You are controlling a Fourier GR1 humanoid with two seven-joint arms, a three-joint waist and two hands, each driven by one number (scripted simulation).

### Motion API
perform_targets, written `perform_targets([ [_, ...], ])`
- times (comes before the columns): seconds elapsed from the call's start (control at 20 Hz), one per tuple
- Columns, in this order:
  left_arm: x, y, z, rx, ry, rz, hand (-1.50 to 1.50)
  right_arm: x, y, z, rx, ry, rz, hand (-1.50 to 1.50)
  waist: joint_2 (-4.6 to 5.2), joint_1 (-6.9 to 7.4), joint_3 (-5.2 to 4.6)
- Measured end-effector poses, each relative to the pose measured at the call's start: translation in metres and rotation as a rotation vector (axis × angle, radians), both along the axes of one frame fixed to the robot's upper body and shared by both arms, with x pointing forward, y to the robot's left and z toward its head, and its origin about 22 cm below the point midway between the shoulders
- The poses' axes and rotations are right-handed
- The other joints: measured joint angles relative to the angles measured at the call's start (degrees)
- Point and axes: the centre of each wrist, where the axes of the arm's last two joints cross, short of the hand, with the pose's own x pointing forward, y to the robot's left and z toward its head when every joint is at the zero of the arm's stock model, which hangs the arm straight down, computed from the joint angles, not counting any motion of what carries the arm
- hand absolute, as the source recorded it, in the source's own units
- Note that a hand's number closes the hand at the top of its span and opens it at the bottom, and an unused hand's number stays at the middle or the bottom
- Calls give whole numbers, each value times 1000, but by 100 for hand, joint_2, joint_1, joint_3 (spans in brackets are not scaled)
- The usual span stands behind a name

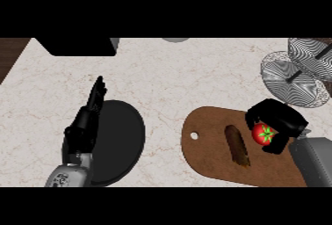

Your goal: Pick the tomato from the cutting board and place it in the tiered basket

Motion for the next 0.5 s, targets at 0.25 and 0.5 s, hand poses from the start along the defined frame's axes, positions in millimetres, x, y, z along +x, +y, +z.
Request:
perform_targets([
  [0.25, -2, 0, -2, -3, -5, 3, 0, 8, 0, -2, -156, 50, -352, 150, -10, 6, -39],
  [0.5, 0, 2, 1, 1, -8, -3, 0, 19, 11, 1, -317, 119, -766, 150, -17, 13, -45],
])
